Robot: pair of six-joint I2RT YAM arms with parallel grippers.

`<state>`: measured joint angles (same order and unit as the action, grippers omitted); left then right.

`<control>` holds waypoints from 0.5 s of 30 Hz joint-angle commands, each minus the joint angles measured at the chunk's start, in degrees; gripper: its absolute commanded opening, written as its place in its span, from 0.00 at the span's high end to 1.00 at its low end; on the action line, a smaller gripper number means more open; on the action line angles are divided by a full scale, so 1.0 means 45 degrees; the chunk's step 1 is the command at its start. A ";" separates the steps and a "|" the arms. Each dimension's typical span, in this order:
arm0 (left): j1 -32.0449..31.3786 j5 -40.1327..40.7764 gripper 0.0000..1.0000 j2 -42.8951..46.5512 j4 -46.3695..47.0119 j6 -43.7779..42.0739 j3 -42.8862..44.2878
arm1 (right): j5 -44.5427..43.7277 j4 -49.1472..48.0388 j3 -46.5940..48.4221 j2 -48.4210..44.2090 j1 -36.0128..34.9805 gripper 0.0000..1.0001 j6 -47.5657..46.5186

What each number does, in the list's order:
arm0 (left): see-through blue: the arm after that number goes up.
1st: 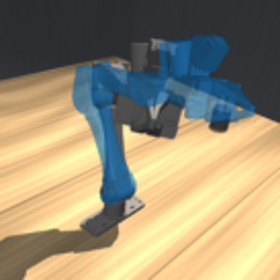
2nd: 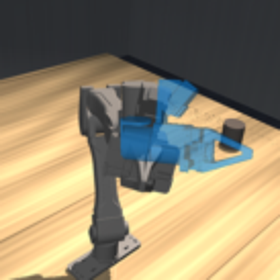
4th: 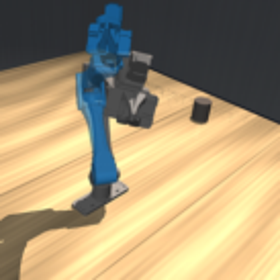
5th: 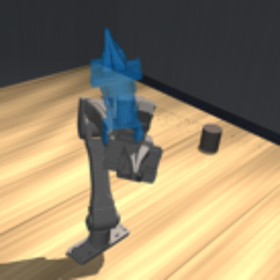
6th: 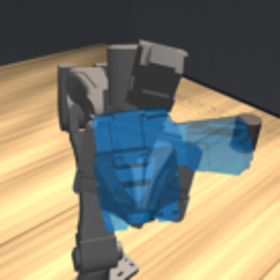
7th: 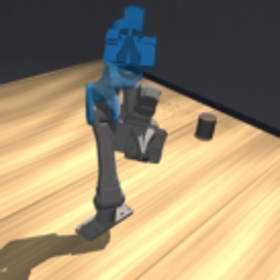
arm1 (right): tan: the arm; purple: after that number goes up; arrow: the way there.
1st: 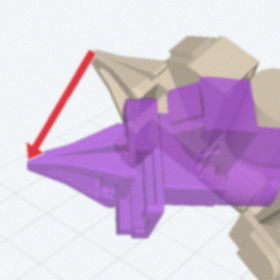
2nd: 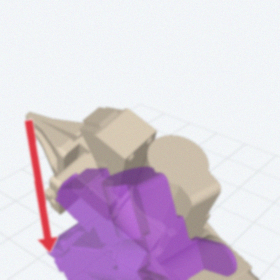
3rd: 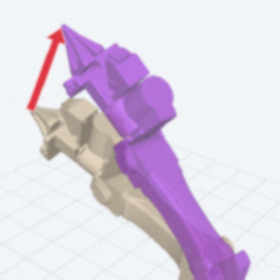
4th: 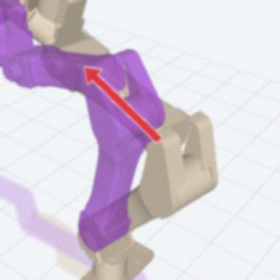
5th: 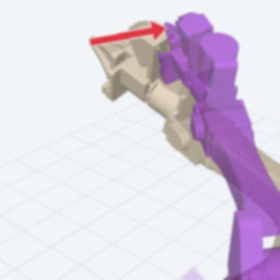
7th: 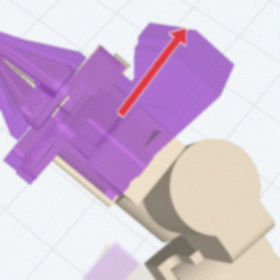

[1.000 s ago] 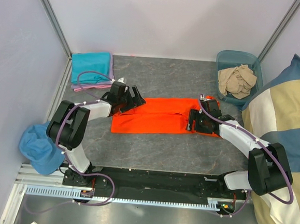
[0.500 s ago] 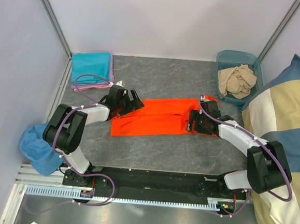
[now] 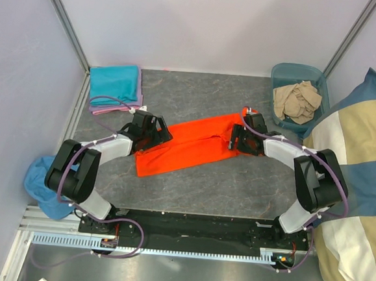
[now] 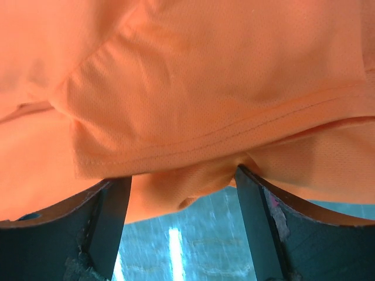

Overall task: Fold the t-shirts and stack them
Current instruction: Rotate the tshirt 90 degrees

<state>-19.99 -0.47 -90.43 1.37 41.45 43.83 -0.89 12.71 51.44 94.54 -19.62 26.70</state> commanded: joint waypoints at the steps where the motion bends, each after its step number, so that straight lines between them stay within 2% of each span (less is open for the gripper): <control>1: 0.0008 0.0768 0.00 0.1440 -0.1473 -0.0111 -0.0502 | -0.0116 0.0105 0.0657 0.1508 0.0101 0.20 -0.0053; 11: -0.0089 0.0202 0.00 0.4780 -0.2901 0.0417 -0.2278 | 0.0899 0.1042 0.4952 0.4867 0.0316 0.20 -0.1088; 15: -0.0304 -0.0166 0.00 0.5290 -0.3018 0.0554 -0.2748 | 0.1620 0.2017 0.7370 0.6408 0.0316 0.20 -0.1810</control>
<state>-20.36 0.93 -69.06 -10.70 42.06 33.23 1.54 13.54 77.41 115.35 -18.13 22.41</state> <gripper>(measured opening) 0.996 0.805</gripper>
